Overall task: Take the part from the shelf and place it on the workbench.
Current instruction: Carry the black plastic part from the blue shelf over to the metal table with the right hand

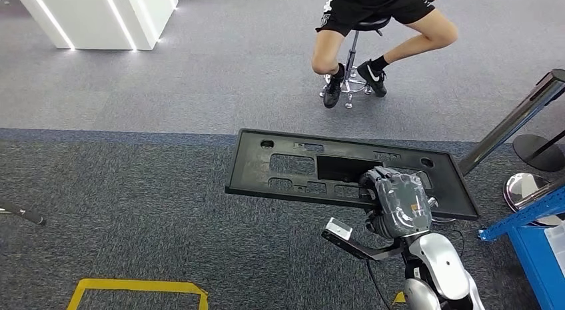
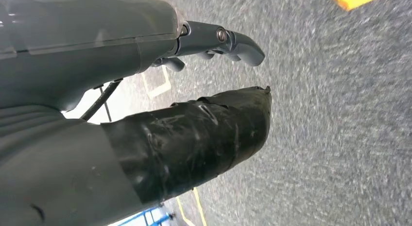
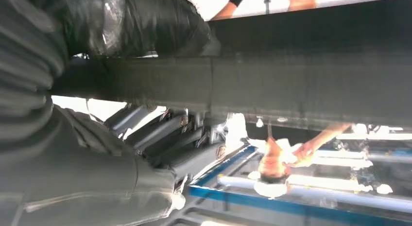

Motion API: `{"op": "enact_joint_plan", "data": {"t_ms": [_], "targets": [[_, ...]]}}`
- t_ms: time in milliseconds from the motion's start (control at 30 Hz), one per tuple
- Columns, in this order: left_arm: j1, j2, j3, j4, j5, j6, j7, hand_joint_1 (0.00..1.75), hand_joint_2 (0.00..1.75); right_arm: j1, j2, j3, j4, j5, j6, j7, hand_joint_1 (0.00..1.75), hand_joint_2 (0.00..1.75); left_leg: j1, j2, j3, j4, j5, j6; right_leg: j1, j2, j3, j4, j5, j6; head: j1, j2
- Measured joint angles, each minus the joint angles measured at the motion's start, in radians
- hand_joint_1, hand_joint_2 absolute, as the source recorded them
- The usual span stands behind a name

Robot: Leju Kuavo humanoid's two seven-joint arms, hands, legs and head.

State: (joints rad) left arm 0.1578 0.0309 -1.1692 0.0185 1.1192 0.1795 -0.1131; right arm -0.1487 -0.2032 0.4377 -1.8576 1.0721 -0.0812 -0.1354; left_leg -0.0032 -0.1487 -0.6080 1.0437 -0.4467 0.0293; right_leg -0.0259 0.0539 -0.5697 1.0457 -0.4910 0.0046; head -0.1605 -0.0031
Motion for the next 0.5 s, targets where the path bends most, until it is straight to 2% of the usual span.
{"op": "enact_joint_plan", "data": {"t_ms": [33,67,133,167,200,233,267,300,367,400,433,500], "targets": [[0.003,-0.001,0.000,0.000,0.000,-0.003,0.002,0.00,0.00,0.007,-0.008,-0.005,-0.009,-0.007,-0.004,-0.006,1.75,1.75,-0.002,0.017,-0.005,0.009,-0.006,-0.005,-0.003,-0.014,0.008,-0.007,0.001,-0.005,-0.001,0.000],[0.005,0.000,0.001,0.000,0.000,-0.008,0.004,0.00,0.00,0.016,-0.018,-0.011,-0.019,-0.016,-0.010,-0.013,1.75,1.75,-0.004,0.048,-0.018,0.036,-0.022,-0.010,-0.006,-0.030,0.015,-0.014,0.003,-0.010,-0.002,0.000],[0.006,0.003,0.001,0.000,0.000,-0.022,0.005,0.00,0.00,0.034,-0.043,-0.028,-0.038,-0.031,-0.019,-0.030,1.75,1.75,0.002,0.117,-0.073,0.147,-0.077,-0.021,-0.004,-0.060,0.024,-0.020,0.000,-0.016,-0.005,0.000],[0.006,0.005,0.002,0.000,0.000,-0.029,0.004,0.00,0.00,0.040,-0.054,-0.035,-0.044,-0.036,-0.022,-0.037,1.75,1.75,0.008,0.132,-0.108,0.211,-0.102,-0.026,-0.003,-0.076,0.026,-0.020,-0.003,-0.017,-0.005,0.000],[0.006,0.006,0.002,0.000,0.000,-0.035,0.004,0.00,0.00,0.044,-0.064,-0.042,-0.047,-0.040,-0.022,-0.043,1.75,1.75,0.014,0.139,-0.132,0.255,-0.113,-0.031,-0.003,-0.090,0.028,-0.020,-0.005,-0.016,-0.005,0.000],[0.006,0.008,0.002,0.000,0.000,-0.039,0.003,0.00,0.00,0.046,-0.072,-0.048,-0.049,-0.044,-0.022,-0.047,1.75,1.75,0.020,0.143,-0.138,0.263,-0.104,-0.035,-0.003,-0.104,0.031,-0.020,-0.008,-0.013,-0.005,0.000],[0.006,0.009,0.003,0.000,0.000,-0.041,0.003,0.00,0.00,0.048,-0.079,-0.053,-0.051,-0.046,-0.022,-0.050,1.75,1.75,0.025,0.148,-0.122,0.230,-0.077,-0.039,-0.005,-0.117,0.036,-0.020,-0.012,-0.010,-0.005,0.000],[0.007,0.011,0.004,0.000,0.000,-0.042,0.003,0.00,0.00,0.048,-0.084,-0.058,-0.054,-0.048,-0.021,-0.051,1.75,1.75,0.028,0.160,-0.089,0.165,-0.041,-0.041,-0.006,-0.129,0.041,-0.020,-0.016,-0.006,-0.005,0.000],[0.006,0.015,0.006,0.000,0.000,-0.044,0.002,0.00,0.00,0.048,-0.092,-0.067,-0.059,-0.052,-0.021,-0.053,1.75,1.75,0.024,0.197,-0.024,0.041,0.003,-0.038,-0.005,-0.149,0.052,-0.020,-0.025,0.005,-0.005,0.000],[0.005,0.017,0.007,0.000,-0.001,-0.045,0.000,0.00,0.00,0.047,-0.098,-0.071,-0.061,-0.055,-0.021,-0.057,1.75,1.75,0.020,0.207,-0.009,0.009,0.009,-0.032,-0.003,-0.158,0.055,-0.020,-0.028,0.012,-0.005,0.000],[0.004,0.017,0.007,0.000,-0.003,-0.045,-0.002,0.00,0.00,0.048,-0.104,-0.074,-0.063,-0.060,-0.021,-0.063,1.75,1.75,0.013,0.208,-0.007,0.000,0.004,-0.025,-0.002,-0.167,0.058,-0.022,-0.029,0.019,-0.005,0.000],[0.006,0.018,0.008,0.000,-0.012,-0.045,-0.007,0.00,0.00,0.057,-0.125,-0.082,-0.067,-0.079,-0.031,-0.088,1.75,1.75,0.010,0.183,-0.007,-0.005,0.007,-0.007,-0.004,-0.181,0.066,-0.028,-0.033,0.034,-0.005,0.000]]}}
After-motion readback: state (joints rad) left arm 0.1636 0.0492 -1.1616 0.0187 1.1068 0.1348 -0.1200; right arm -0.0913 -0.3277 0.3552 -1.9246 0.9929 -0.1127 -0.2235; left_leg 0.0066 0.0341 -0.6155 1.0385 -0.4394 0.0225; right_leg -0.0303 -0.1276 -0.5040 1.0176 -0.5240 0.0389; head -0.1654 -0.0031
